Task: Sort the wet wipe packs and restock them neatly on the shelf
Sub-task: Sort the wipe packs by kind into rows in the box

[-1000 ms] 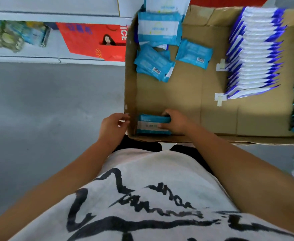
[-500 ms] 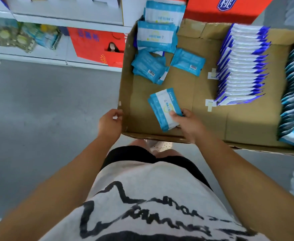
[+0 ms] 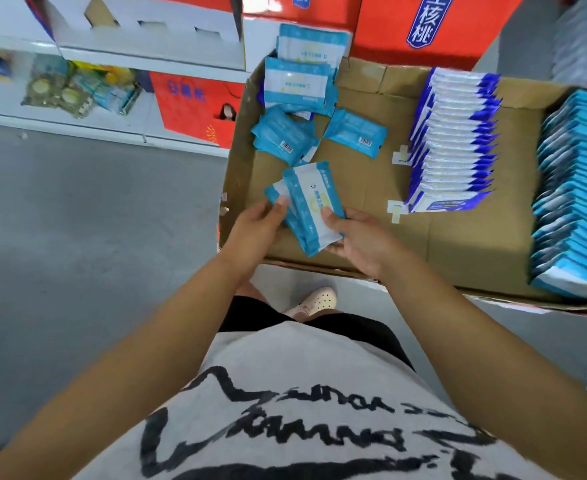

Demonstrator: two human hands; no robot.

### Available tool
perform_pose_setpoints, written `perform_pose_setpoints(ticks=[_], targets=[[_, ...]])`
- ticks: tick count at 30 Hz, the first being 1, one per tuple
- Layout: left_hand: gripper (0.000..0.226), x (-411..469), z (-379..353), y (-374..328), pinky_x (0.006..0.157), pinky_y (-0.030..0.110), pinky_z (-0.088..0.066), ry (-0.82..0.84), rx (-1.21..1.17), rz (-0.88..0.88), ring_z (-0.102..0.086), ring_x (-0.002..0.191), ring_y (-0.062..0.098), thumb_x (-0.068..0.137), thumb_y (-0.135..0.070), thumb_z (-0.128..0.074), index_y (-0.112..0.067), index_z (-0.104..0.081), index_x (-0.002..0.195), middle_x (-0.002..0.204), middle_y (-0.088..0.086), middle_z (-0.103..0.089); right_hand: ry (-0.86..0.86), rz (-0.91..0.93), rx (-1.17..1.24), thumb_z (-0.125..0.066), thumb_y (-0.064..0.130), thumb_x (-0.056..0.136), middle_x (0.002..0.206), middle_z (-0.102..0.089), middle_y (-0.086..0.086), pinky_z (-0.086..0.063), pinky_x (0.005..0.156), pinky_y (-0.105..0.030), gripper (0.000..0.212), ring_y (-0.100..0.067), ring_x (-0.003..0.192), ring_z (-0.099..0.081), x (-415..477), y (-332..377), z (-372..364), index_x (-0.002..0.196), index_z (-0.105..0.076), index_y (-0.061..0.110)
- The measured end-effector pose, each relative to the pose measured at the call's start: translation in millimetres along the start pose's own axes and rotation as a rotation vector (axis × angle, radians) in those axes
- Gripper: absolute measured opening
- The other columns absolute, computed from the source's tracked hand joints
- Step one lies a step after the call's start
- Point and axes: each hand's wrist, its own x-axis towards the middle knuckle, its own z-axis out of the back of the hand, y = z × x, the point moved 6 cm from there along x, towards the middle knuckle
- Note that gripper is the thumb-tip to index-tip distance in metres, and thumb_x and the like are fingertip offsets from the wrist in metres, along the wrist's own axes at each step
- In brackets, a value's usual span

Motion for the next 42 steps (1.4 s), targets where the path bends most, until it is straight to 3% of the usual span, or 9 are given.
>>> perform_pose_setpoints(ticks=[3, 7, 10, 19, 28, 31, 37, 42], targets=[[0.027, -4, -14, -2, 0.093, 0.042, -0.061, 0.054, -0.267, 0.051, -0.075, 0.107, 0.024, 0.108, -0.028, -0.051, -0.010, -0.062, 0.124, 0.119, 0.007, -0.076, 0.000, 0.019, 0.034, -0.066, 0.029, 0.095, 0.122, -0.072, -0.005, -0.054, 0.099, -0.042, 0.036, -0.022, 0.116, -0.066, -7, -1, -3, 0.128, -0.063, 0.012], [0.027, -2, -8, -5, 0.089, 0.041, -0.062, 0.049, -0.315, 0.062, -0.075, 0.106, 0.024, 0.109, -0.022, -0.050, -0.005, -0.059, 0.128, 0.121, 0.010, -0.075, -0.087, 0.060, 0.064, -0.065, 0.028, 0.096, 0.116, -0.074, -0.001, -0.056, 0.093, -0.037, 0.021, -0.018, 0.111, -0.067, -15, 1, 3, 0.115, -0.069, 0.019], [0.025, 2, 0, -6, 0.090, 0.041, -0.062, 0.036, -0.288, 0.058, -0.074, 0.108, 0.022, 0.109, -0.023, -0.050, -0.009, -0.059, 0.128, 0.123, 0.009, -0.074, -0.168, 0.092, 0.127, -0.066, 0.026, 0.096, 0.110, -0.075, 0.000, -0.057, 0.090, -0.036, 0.012, -0.017, 0.108, -0.068, -21, 5, 10, 0.107, -0.068, 0.022], [0.025, 21, 2, -18, 0.087, 0.040, -0.062, 0.122, -0.246, 0.091, -0.074, 0.108, 0.021, 0.109, -0.023, -0.050, -0.013, -0.061, 0.129, 0.123, 0.007, -0.074, -0.231, 0.143, 0.131, -0.066, 0.027, 0.096, 0.117, -0.074, 0.001, -0.057, 0.089, -0.032, 0.031, -0.015, 0.109, -0.070, -22, 15, 15, 0.126, -0.062, 0.018], [0.023, 54, 22, -57, 0.088, 0.041, -0.062, 0.200, -0.165, 0.102, -0.074, 0.108, 0.022, 0.109, -0.021, -0.049, -0.012, -0.060, 0.127, 0.122, 0.008, -0.074, -0.288, 0.235, 0.188, -0.062, 0.022, 0.099, 0.118, -0.073, 0.003, -0.058, 0.089, -0.036, 0.025, -0.016, 0.109, -0.070, -6, 42, -9, 0.124, -0.062, 0.021], [0.026, 64, 35, -64, 0.095, 0.045, -0.059, 0.200, -0.148, 0.117, -0.073, 0.110, 0.022, 0.109, -0.023, -0.049, -0.012, -0.059, 0.130, 0.123, 0.007, -0.074, -0.286, 0.216, 0.188, -0.053, 0.023, 0.104, 0.121, -0.072, 0.002, -0.056, 0.095, -0.043, 0.019, -0.018, 0.115, -0.067, 6, 46, -21, 0.120, -0.064, 0.025], [0.026, 78, 47, -64, 0.100, 0.047, -0.057, 0.232, -0.169, 0.178, -0.073, 0.112, 0.022, 0.109, -0.023, -0.049, -0.012, -0.058, 0.131, 0.125, 0.006, -0.073, -0.302, 0.146, 0.240, -0.048, 0.025, 0.105, 0.113, -0.074, 0.001, -0.057, 0.087, -0.039, 0.020, -0.017, 0.111, -0.068, 21, 48, -41, 0.111, -0.068, 0.027], [0.030, 82, 51, -51, 0.097, 0.049, -0.058, 0.204, -0.249, 0.231, -0.072, 0.112, 0.024, 0.107, -0.025, -0.054, -0.012, -0.056, 0.134, 0.126, 0.006, -0.072, -0.306, 0.115, 0.062, -0.050, 0.027, 0.104, 0.107, -0.076, 0.005, -0.053, 0.092, -0.038, 0.021, -0.016, 0.106, -0.069, 34, 42, -60, 0.103, -0.071, 0.029]])
